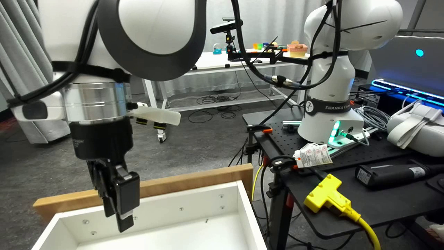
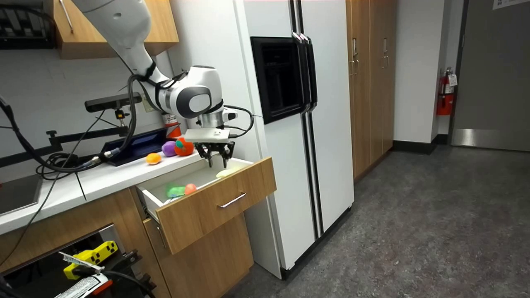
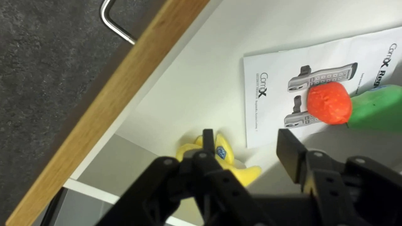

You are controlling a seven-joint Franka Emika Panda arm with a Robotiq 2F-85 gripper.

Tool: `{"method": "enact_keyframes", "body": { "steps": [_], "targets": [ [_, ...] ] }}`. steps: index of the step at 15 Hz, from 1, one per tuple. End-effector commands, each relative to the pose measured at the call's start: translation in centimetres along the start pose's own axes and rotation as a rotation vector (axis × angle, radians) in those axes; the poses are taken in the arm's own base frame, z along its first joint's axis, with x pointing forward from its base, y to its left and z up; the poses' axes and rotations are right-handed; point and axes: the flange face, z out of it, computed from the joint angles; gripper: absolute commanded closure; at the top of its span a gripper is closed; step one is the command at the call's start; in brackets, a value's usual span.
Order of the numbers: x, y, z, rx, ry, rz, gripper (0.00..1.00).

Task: Open the drawer on the right

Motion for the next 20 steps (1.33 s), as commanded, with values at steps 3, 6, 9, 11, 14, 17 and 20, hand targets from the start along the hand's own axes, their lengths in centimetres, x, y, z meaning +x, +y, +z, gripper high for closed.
{"method": "enact_keyframes", "body": {
  "steps": [3,6,9,11,14,17,20],
  "targets": [
    [-0.17,0.26,-0.27,0.024,0.051,-0.053,0.0],
    [-0.12,0.34,-0.33,0.034,0.064,-0.073,0.0],
    [-0.11,0.28,-0.3,0.058,0.073,-0.086,0.0],
    [0.15,0.1,-0.27,0.052,0.046,-0.074,0.0],
    [0.12,0.06,-0.13,0.062,0.05,-0.081,0.0],
    [0.08,0.08,-0.06,0.063,0.05,-0.08,0.0],
    [0.08,0.08,-0.06,0.063,0.05,-0.081,0.0]
  ]
}}
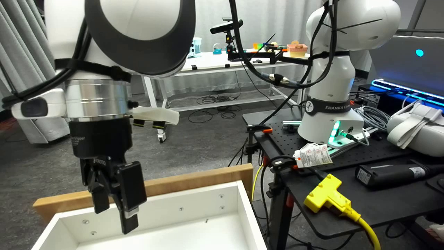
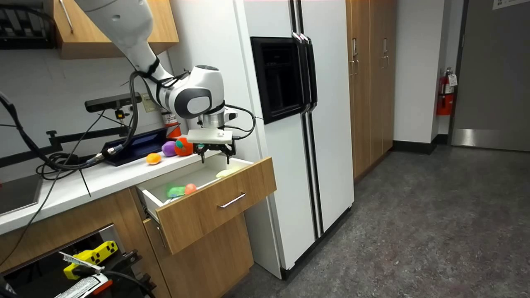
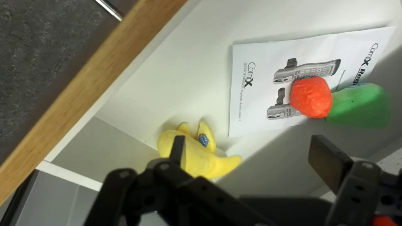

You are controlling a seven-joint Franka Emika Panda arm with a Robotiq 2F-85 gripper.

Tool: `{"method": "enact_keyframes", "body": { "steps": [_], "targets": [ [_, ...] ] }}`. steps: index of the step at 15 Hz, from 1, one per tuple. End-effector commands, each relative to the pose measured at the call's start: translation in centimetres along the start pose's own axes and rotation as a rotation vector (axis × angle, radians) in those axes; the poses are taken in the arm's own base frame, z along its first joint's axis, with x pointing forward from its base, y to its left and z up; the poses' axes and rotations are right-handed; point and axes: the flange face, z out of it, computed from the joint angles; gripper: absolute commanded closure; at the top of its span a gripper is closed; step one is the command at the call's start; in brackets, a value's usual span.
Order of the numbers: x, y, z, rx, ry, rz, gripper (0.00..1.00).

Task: Open the drawer on the right

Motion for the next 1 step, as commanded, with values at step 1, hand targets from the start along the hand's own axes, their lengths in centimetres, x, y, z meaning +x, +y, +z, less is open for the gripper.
{"method": "enact_keyframes", "body": {
  "steps": [1],
  "targets": [
    [0.11,-0.03,0.04,0.0,-0.001,0.001,0.0]
  ]
}}
